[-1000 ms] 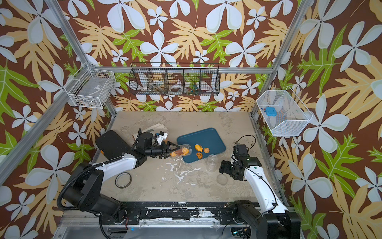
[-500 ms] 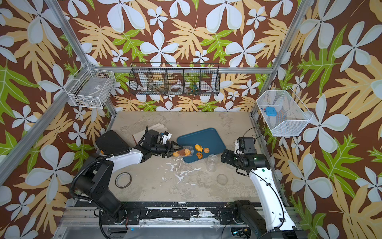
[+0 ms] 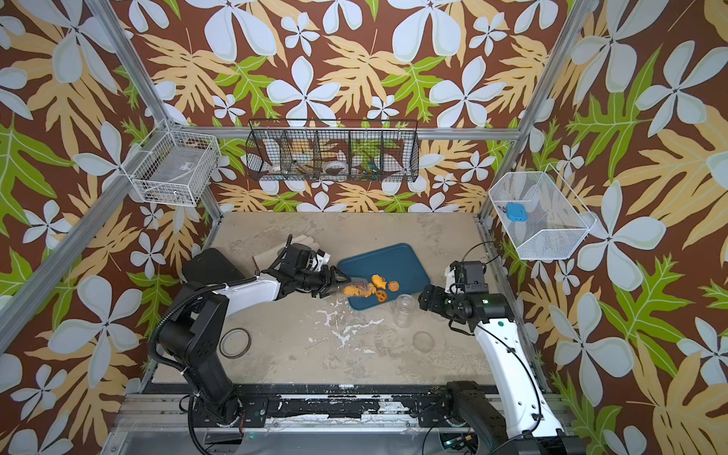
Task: Pour the cookies out of the jar
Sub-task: Pour the cookies in the jar onto the tray.
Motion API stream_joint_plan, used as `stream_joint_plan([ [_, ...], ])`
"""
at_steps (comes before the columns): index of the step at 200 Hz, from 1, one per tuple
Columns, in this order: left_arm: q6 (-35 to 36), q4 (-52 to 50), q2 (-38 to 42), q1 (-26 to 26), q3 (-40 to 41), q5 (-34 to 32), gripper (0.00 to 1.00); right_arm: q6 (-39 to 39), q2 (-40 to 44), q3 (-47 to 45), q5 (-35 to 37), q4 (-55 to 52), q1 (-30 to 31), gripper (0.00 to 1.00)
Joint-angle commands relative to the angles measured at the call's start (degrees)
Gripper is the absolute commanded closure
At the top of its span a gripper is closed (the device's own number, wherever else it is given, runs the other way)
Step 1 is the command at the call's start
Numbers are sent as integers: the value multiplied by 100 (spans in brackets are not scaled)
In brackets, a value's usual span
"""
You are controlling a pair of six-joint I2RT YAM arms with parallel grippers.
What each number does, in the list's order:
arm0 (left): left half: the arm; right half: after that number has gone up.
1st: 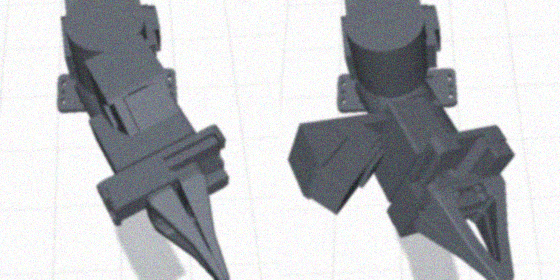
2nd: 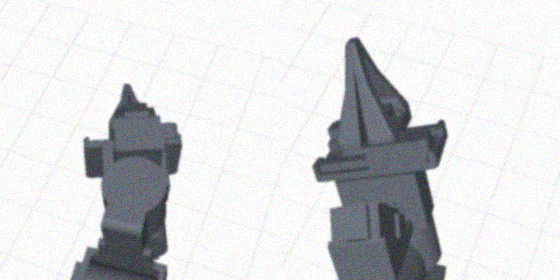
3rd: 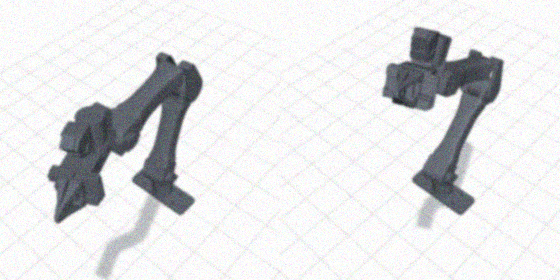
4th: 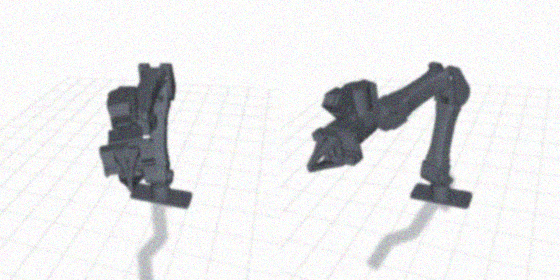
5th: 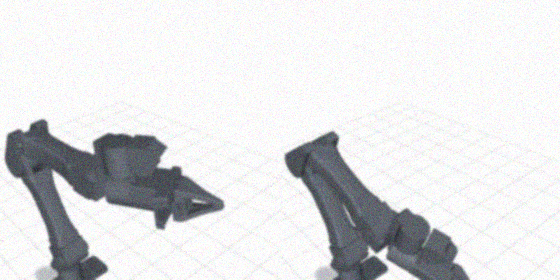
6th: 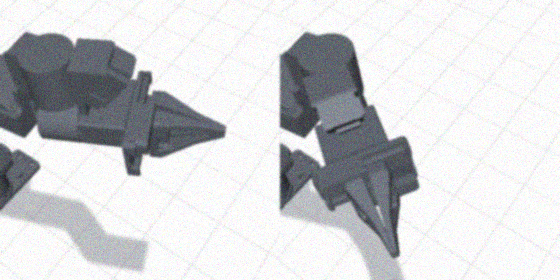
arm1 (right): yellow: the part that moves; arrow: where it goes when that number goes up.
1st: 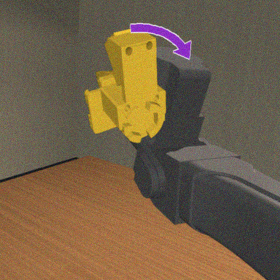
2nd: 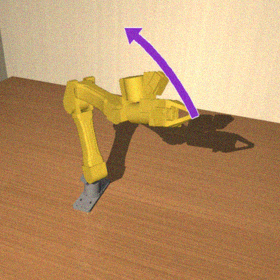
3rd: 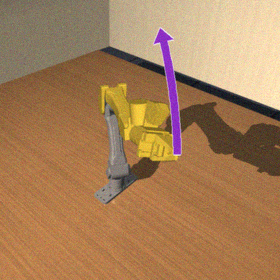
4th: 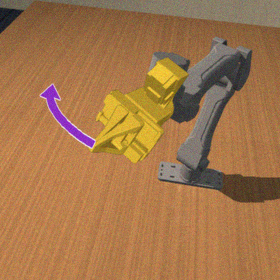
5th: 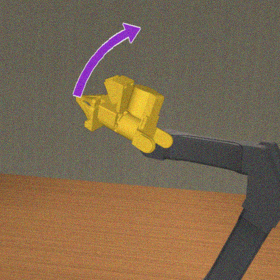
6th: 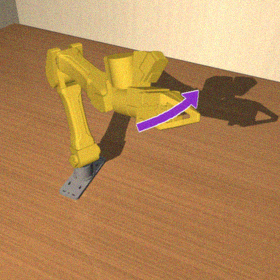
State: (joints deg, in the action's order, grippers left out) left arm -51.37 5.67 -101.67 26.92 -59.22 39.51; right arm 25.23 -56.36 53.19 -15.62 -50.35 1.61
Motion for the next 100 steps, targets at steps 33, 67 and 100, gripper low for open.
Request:
stream_joint_plan([
  [33,202,-319,32,51,-222,-189,51,8,8,21,-143,109,9,13],
  [67,391,-565,-110,45,-644,-432,52,8,-26,44,-169,132,43,13],
  [100,662,-1110,-354,50,-1120,-489,52,-10,-58,95,-162,133,94,13],
])
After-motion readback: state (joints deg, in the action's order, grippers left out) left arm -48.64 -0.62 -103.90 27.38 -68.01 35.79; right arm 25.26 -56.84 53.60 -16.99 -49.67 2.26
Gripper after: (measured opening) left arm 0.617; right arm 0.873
